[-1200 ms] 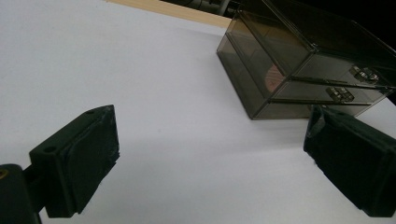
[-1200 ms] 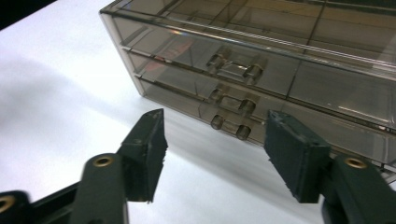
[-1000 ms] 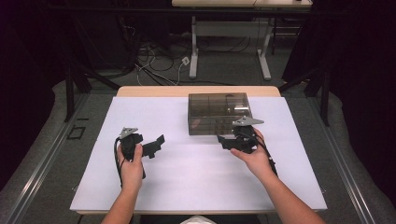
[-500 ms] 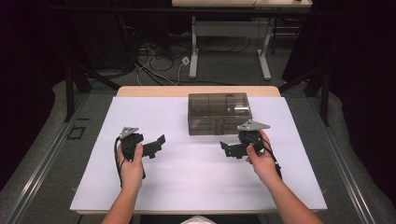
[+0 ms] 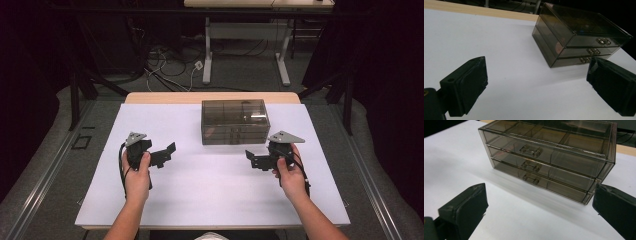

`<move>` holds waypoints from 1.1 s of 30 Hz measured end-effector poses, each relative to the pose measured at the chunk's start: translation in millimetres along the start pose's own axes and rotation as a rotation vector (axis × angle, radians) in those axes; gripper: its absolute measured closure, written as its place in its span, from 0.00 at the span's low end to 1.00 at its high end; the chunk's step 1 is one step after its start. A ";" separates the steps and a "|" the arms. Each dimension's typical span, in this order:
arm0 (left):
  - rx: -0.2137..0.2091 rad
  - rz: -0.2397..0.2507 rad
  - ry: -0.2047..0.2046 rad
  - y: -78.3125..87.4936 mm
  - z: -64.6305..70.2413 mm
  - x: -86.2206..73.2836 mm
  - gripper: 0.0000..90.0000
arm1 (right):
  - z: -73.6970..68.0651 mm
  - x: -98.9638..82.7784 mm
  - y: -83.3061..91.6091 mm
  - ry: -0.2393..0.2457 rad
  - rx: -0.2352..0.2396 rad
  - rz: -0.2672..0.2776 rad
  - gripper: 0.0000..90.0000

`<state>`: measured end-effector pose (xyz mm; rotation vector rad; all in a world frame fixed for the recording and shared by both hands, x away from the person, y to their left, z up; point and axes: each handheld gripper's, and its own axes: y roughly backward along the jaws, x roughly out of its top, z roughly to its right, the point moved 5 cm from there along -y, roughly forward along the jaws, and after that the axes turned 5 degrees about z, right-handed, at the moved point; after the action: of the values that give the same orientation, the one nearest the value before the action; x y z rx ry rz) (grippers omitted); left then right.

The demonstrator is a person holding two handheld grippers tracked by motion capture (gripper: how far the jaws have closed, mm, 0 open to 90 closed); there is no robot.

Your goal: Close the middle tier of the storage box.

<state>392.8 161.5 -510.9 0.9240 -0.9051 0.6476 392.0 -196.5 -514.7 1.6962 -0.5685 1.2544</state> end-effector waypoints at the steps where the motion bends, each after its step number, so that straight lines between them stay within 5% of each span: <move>1: -0.006 -0.005 -0.004 -0.6 1.5 1.1 0.04 | 0.7 -0.3 2.5 -0.004 -0.004 0.003 0.00; 4: -0.016 -0.026 -0.046 -0.5 6.7 3.7 0.04 | 3.0 -1.5 9.1 0.001 -0.004 0.011 0.00; 18: -0.103 -0.028 -0.119 17.5 25.7 6.4 0.04 | 9.2 -8.2 33.4 -0.032 0.016 0.018 0.00; 33: -0.117 -0.004 -0.117 42.1 18.6 -9.0 0.04 | 18.1 -20.6 48.0 -0.032 -0.011 0.018 0.00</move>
<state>348.1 164.0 -496.8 0.8655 -1.0338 0.5359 355.4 -237.8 -515.4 1.7081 -0.6095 1.2369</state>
